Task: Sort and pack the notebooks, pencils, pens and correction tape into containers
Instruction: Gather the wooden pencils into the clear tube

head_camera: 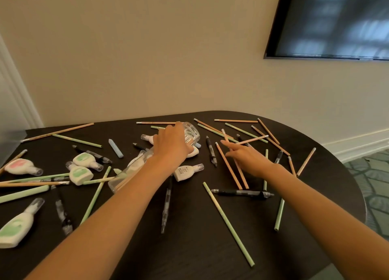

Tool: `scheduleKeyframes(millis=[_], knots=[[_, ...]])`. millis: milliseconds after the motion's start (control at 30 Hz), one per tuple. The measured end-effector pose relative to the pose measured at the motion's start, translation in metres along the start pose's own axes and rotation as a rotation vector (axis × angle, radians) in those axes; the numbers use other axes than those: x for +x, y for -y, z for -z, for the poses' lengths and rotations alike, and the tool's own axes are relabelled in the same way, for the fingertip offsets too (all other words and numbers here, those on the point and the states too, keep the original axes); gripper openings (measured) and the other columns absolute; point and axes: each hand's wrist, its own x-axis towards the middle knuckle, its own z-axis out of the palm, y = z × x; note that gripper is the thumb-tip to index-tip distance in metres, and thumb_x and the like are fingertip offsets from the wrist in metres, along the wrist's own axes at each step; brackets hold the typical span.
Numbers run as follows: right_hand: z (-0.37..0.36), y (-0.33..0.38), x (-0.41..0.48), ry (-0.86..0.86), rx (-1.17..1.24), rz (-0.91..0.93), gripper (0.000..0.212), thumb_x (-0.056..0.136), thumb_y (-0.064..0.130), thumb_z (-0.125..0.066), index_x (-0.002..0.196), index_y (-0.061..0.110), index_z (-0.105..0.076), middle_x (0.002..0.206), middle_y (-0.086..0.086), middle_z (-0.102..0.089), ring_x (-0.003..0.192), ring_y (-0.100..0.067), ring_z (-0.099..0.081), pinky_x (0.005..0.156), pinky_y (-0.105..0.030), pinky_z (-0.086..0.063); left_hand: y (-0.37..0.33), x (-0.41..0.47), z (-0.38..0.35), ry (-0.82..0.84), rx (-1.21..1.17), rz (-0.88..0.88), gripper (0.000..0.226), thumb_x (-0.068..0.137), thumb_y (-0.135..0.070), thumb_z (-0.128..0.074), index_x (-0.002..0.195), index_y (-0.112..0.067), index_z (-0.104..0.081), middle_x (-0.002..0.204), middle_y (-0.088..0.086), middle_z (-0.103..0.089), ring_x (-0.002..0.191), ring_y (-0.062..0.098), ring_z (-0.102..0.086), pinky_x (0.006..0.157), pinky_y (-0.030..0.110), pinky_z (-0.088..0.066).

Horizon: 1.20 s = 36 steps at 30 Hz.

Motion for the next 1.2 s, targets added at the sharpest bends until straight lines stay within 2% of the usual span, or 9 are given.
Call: scheduleKeyframes(millis=[100,200,300,400,500,700,967,1067,1200], knots=[[-0.005,0.0,0.005,0.05,0.109,-0.011,0.054,0.092,-0.002,-0.047,0.14,0.02,-0.042,0.158,0.005,-0.006,0.141,-0.019,-0.026,0.114,-0.035,-0.028,-0.001,0.0,-0.002,0.014,0.009,0.002,0.061,0.081,-0.035,-0.068,0.132,-0.015,-0.04,0.127,0.007,-0.053,0.119,0.026,-0.047,0.093,0.036,-0.041],[-0.009,0.003,0.006,-0.056,0.249,-0.158,0.055,0.089,-0.001,-0.05,0.139,0.02,-0.042,0.153,-0.001,-0.026,0.134,-0.022,-0.037,0.107,-0.036,-0.038,0.0,0.0,-0.003,0.018,0.02,-0.003,0.062,0.081,-0.036,-0.068,0.132,-0.014,-0.039,0.126,0.007,-0.054,0.119,0.026,-0.048,0.092,0.037,-0.041],[-0.01,0.013,0.014,-0.155,0.499,-0.445,0.018,0.092,0.022,-0.053,0.107,0.012,-0.057,0.107,-0.006,-0.059,0.092,-0.017,-0.058,0.077,-0.027,-0.049,0.0,-0.001,-0.003,0.024,0.026,-0.008,0.064,0.081,-0.037,-0.068,0.133,-0.014,-0.038,0.127,0.007,-0.053,0.119,0.026,-0.047,0.093,0.037,-0.041],[-0.009,0.023,0.028,0.038,0.499,-0.533,0.025,0.088,0.031,-0.06,0.077,0.012,-0.048,0.075,-0.002,-0.052,0.072,-0.015,-0.054,0.06,-0.022,-0.044,-0.002,-0.002,-0.003,0.038,0.016,-0.014,0.064,0.081,-0.037,-0.068,0.132,-0.013,-0.038,0.126,0.007,-0.053,0.119,0.026,-0.047,0.093,0.037,-0.04],[-0.003,0.031,0.035,0.078,0.54,-0.582,0.025,0.086,0.026,-0.064,0.081,0.009,-0.046,0.074,-0.002,-0.048,0.079,-0.017,-0.053,0.066,-0.024,-0.044,0.004,-0.005,0.0,0.026,0.009,-0.009,0.063,0.081,-0.037,-0.068,0.132,-0.014,-0.039,0.126,0.007,-0.053,0.118,0.026,-0.048,0.093,0.037,-0.04],[0.018,0.042,0.038,-0.04,0.681,-0.616,0.016,0.091,0.019,-0.056,0.091,0.003,-0.058,0.068,-0.002,-0.049,0.059,-0.01,-0.047,0.053,-0.019,-0.038,0.029,-0.013,0.017,-0.008,0.043,0.005,0.064,0.08,-0.036,-0.069,0.133,-0.015,-0.039,0.128,0.008,-0.053,0.118,0.027,-0.048,0.092,0.037,-0.04],[0.083,0.1,0.03,-0.265,1.755,-0.386,0.015,0.096,0.011,-0.045,0.09,0.004,-0.056,0.068,-0.005,-0.052,0.056,-0.009,-0.046,0.054,-0.019,-0.043,0.057,-0.036,0.042,0.062,-0.136,0.003,0.064,0.074,-0.032,-0.076,0.129,-0.018,-0.046,0.125,0.005,-0.055,0.112,0.024,-0.052,0.09,0.035,-0.044],[0.084,0.127,0.037,-0.42,1.85,-0.39,0.02,0.098,0.01,-0.042,0.079,0.009,-0.05,0.071,-0.006,-0.054,0.064,-0.012,-0.055,0.066,-0.024,-0.049,0.072,-0.048,0.052,0.073,-0.199,0.005,0.063,0.072,-0.033,-0.077,0.127,-0.018,-0.05,0.123,0.003,-0.057,0.109,0.021,-0.054,0.081,0.029,-0.042],[0.088,0.151,0.044,-0.576,1.908,-0.428,0.018,0.099,0.013,-0.042,0.084,0.008,-0.051,0.075,-0.005,-0.056,0.066,-0.012,-0.058,0.061,-0.021,-0.052,0.096,-0.063,0.063,0.075,-0.218,0.015,0.055,0.071,-0.031,-0.078,0.119,-0.018,-0.055,0.118,0.003,-0.059,0.104,0.02,-0.055,0.078,0.029,-0.04]])
